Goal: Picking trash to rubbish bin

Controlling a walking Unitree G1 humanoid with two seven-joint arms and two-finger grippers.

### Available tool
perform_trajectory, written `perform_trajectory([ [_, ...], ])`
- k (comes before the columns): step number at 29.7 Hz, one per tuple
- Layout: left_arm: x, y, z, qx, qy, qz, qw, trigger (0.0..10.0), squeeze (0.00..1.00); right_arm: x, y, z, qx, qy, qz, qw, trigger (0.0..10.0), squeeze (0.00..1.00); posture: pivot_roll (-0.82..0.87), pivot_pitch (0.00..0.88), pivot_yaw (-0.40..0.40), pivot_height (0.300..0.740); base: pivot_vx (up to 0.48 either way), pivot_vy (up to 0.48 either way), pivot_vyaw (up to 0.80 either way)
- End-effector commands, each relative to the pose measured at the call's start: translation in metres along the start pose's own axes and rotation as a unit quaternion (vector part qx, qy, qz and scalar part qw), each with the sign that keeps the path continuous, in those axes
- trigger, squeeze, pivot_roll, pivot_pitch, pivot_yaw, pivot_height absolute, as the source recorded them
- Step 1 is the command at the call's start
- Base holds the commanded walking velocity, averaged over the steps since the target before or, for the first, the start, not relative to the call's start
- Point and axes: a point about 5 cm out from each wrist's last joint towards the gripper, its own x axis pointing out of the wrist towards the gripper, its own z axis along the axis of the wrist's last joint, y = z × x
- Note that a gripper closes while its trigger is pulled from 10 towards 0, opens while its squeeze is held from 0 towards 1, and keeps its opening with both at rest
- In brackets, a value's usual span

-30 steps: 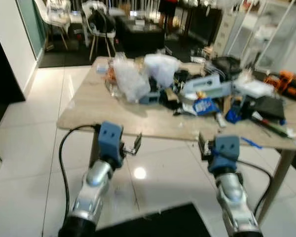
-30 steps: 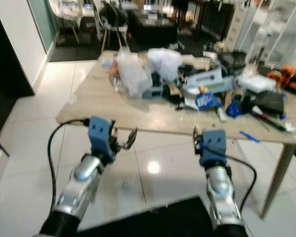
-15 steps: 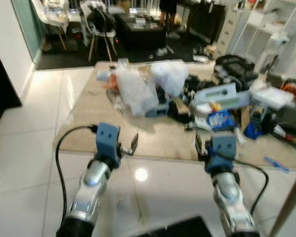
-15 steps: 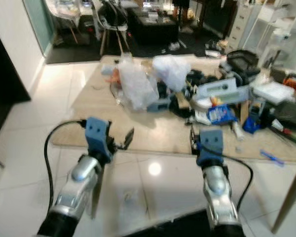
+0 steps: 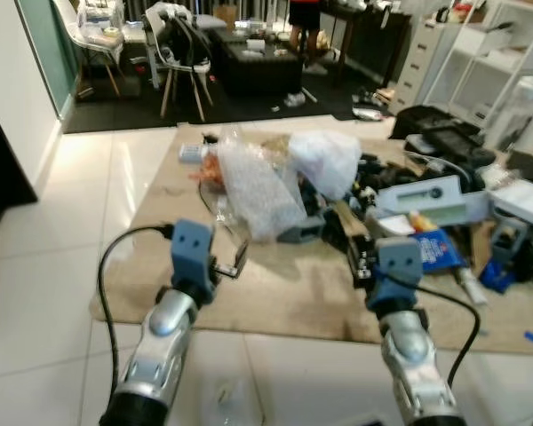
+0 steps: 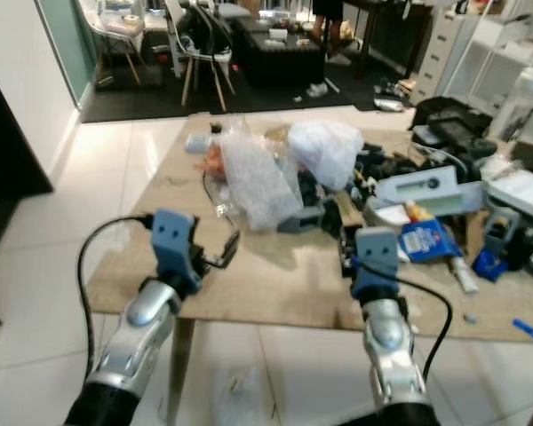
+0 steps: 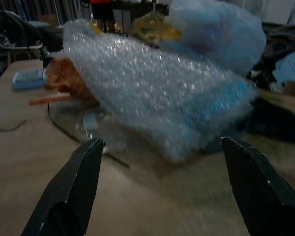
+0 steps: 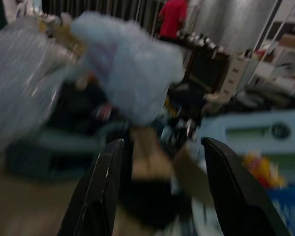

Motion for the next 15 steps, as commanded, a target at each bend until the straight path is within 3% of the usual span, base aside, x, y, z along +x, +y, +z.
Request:
perform_trajectory([
  [1, -0.0022, -0.0006, -0.0010, 0.003, 0.003, -0.002, 1.000, 10.0, 0.00, -0.0010, 0.0024, 0.0001, 0.006, 0.002, 0.000, 1.000, 10.0, 0.00, -0.10, 0.035, -0.040, 0.740, 0.000, 0.000, 0.00],
  [7, -0.0030, -0.0039, 0.0008, 0.008, 0.001, -0.015, 1.000, 10.0, 0.00, -0.0018, 0.0030, 0.0003, 0.006, 0.002, 0.001, 1.000, 10.0, 0.00, -0.10, 0.038, -0.038, 0.740, 0.000, 0.000, 0.00],
  [15, -0.0030, -0.0039, 0.0017, 0.004, 0.000, -0.016, 1.000, 10.0, 0.00, -0.0025, 0.0028, 0.0000, 0.006, 0.004, 0.000, 1.000, 10.0, 0.00, -0.10, 0.044, -0.039, 0.740, 0.000, -0.355, 0.00],
])
